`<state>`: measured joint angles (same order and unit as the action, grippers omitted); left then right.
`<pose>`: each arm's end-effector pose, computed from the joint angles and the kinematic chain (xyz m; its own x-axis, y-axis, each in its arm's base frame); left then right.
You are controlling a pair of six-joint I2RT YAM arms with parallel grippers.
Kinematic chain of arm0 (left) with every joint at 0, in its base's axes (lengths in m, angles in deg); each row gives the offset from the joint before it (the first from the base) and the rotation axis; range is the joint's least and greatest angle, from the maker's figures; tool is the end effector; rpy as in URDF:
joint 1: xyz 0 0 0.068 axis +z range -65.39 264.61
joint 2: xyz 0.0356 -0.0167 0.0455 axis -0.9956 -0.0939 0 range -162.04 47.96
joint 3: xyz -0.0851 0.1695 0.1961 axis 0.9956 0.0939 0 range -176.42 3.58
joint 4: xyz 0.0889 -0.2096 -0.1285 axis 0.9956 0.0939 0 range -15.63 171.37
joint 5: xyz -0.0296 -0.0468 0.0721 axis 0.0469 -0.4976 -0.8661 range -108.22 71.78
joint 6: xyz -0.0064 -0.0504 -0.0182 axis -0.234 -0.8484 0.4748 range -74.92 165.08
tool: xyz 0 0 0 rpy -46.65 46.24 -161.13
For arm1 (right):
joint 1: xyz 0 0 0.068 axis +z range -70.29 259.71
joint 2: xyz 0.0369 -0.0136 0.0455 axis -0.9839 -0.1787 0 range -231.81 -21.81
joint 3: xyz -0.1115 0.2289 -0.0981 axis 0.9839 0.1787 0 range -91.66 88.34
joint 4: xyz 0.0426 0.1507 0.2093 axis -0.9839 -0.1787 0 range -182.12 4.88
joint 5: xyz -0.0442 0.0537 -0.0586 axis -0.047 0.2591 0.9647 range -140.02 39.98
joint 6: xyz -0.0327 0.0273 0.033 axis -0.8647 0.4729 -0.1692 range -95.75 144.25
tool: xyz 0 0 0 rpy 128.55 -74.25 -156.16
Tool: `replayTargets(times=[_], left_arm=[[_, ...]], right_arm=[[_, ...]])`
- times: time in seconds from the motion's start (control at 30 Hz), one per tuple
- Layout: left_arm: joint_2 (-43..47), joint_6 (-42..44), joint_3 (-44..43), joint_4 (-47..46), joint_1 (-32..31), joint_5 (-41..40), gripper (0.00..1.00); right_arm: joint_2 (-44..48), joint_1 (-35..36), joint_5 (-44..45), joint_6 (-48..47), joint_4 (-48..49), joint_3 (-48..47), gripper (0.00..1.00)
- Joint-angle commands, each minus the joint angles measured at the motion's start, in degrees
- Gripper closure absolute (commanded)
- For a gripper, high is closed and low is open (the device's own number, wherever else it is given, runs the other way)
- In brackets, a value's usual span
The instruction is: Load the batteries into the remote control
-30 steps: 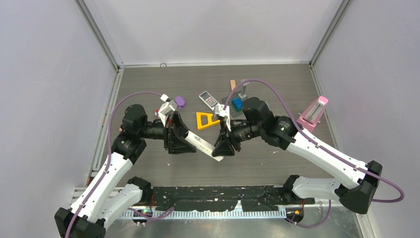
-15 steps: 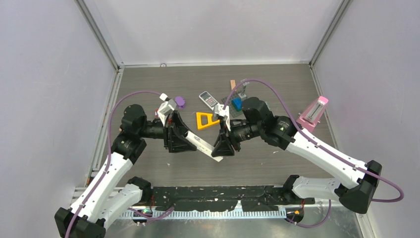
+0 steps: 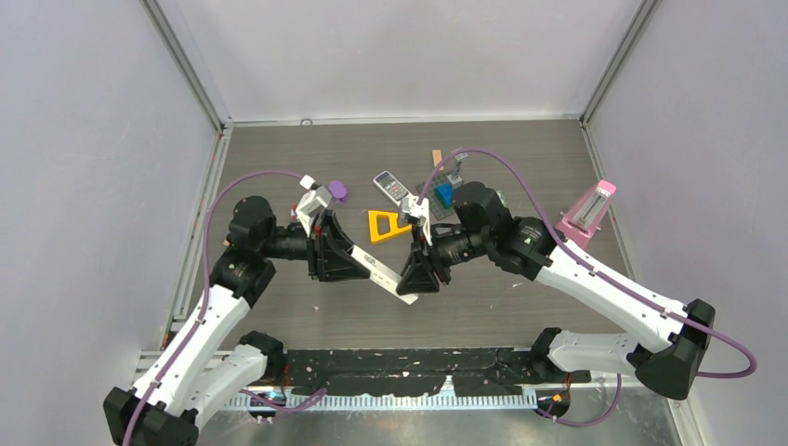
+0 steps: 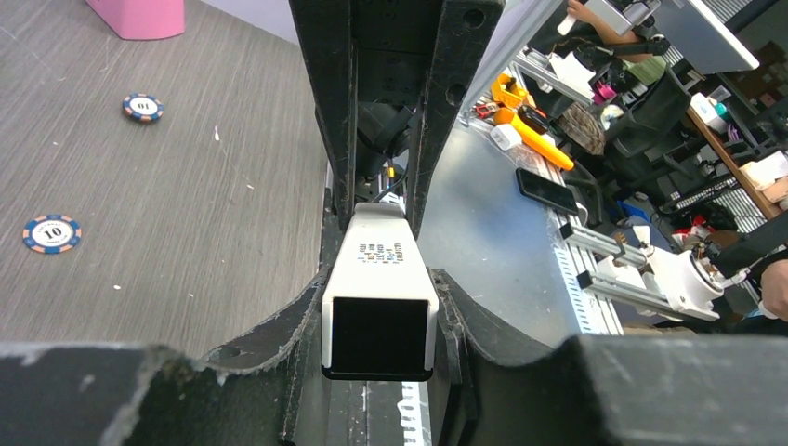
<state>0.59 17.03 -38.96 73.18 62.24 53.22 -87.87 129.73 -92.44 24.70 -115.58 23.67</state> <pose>0.1495 -0.0980 0.3415 -0.5202 0.0522 -0.8525 0.8514 -0.0466 -0.5224 0.1386 0.2027 0.3560 -0.3463 -0.4041 -0.8466 -0.9312 0.0384 0.3626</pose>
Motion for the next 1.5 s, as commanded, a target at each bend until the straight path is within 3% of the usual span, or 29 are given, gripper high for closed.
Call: replayTargets(times=[0.0, 0.1, 0.17, 0.3, 0.5, 0.73, 0.97, 1.13, 1.23, 1.47], left_arm=[[0.33, -0.54, 0.47, -3.33, -0.24, 1.13, 1.00], [1.50, 0.25, 1.15, -5.01, -0.22, 0.60, 1.00], [2.85, 0.32, 1.70, -7.89, -0.22, -0.67, 1.00], [5.36, 3.66, 0.63, -10.64, -0.22, -3.52, 1.00], [7.49, 7.21, 2.88, -20.35, -0.22, -3.78, 1.00], [7.96, 6.96, 1.60, -25.78, -0.22, -5.76, 1.00], [3.70, -13.49, -1.48, -45.07, -0.22, -10.55, 1.00], [1.67, -19.88, -1.17, -53.05, -0.24, -11.61, 1.00], [1.52, -20.87, -0.57, -55.14, -0.22, -12.10, 1.00], [1.48, -22.56, 0.53, -58.86, -0.22, -12.13, 1.00]], right_arm=[[-0.01, -0.10, 1.04, 0.86, 2.33, -1.25, 0.93], [0.04, -0.48, 2.73, 3.46, 2.48, -1.21, 0.82], [0.21, -1.16, 3.80, 6.14, 3.75, -1.02, 0.68], [1.56, -1.82, 8.42, 14.80, 5.77, -1.68, 0.29], [5.53, -2.12, 14.68, 32.14, 13.71, 0.19, 0.13], [10.07, -2.29, 12.64, 50.30, 34.63, 8.19, 0.08], [13.93, -2.29, 17.08, 57.16, 38.99, 12.36, 0.10], [16.36, -2.29, 19.42, 62.66, 44.05, 14.85, 0.15], [15.72, -2.23, 18.35, 65.84, 48.47, 15.73, 0.27], [12.93, -2.29, 16.46, 73.67, 57.38, 17.58, 0.32]])
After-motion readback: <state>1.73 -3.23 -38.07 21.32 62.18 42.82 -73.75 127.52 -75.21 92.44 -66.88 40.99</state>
